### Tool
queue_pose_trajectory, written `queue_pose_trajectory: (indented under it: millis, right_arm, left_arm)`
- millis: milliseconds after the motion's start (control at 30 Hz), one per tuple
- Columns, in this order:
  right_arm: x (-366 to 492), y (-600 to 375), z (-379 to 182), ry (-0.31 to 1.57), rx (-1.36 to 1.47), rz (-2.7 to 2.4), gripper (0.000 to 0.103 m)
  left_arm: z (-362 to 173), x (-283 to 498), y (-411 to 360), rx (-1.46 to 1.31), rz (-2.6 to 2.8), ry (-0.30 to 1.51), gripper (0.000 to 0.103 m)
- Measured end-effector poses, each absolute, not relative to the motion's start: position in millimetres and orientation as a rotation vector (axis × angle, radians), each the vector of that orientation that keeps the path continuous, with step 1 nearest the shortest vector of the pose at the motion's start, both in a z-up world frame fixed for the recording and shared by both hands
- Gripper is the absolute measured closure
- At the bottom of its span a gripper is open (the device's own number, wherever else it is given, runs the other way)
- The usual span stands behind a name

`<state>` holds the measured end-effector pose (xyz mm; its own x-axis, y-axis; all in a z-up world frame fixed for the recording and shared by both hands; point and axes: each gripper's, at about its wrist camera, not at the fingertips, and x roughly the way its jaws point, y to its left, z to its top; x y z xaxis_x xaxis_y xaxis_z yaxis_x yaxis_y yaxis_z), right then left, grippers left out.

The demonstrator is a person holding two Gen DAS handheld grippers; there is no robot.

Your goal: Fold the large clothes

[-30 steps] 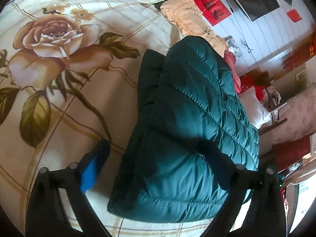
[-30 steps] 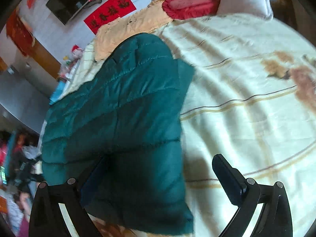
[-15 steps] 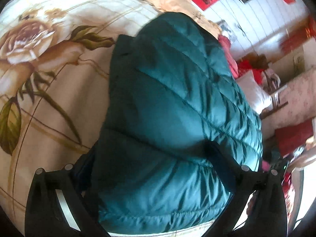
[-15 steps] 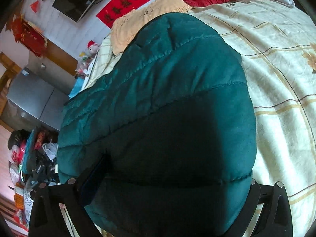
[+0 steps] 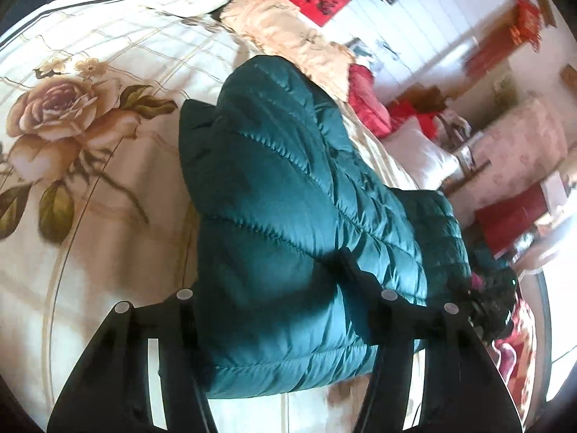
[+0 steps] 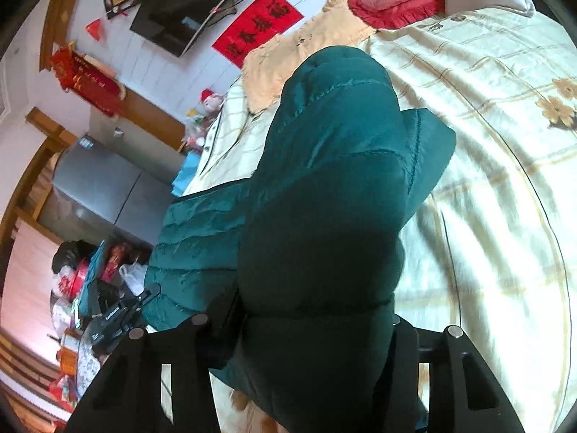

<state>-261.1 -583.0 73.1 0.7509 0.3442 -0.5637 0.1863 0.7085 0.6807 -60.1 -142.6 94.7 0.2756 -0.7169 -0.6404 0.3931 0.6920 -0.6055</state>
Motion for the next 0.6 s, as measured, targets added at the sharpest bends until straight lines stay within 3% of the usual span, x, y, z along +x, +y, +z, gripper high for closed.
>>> queue_pose_trajectory:
  millis: [267,333,367,400,433,600]
  right_arm:
    - [-327,-557,61,0.844,0.78,0.102,0.052]
    - [-330,-552,53,0.893,0.72,0.028,0.036]
    - [-330,-550,50,0.91,0.673,-0.024,0.03]
    - [-330,-548,47,0.92,0.611,-0.089,0.014]
    - [-331,-548,46,0.92,0.569,-0.14,0.007]
    - [-345,-534,67,0.883,0.412,-0.268,0.007]
  left_arm:
    - [80,-118,-112,-0.247,-0.752,1.125,0.047]
    - [71,-123,-113,-0.21,-0.72,1.123,0.044]
    - [68,-123,-114,-0.212,-0.703,1.121,0.036]
    - [66,-124,-114,-0.215,-0.67,1.12,0.03]
    - [66,-124,-114,-0.218,-0.649,1.115,0.029]
    - [82,-139,-116,-0.111,-0.559,1.053,0.028]
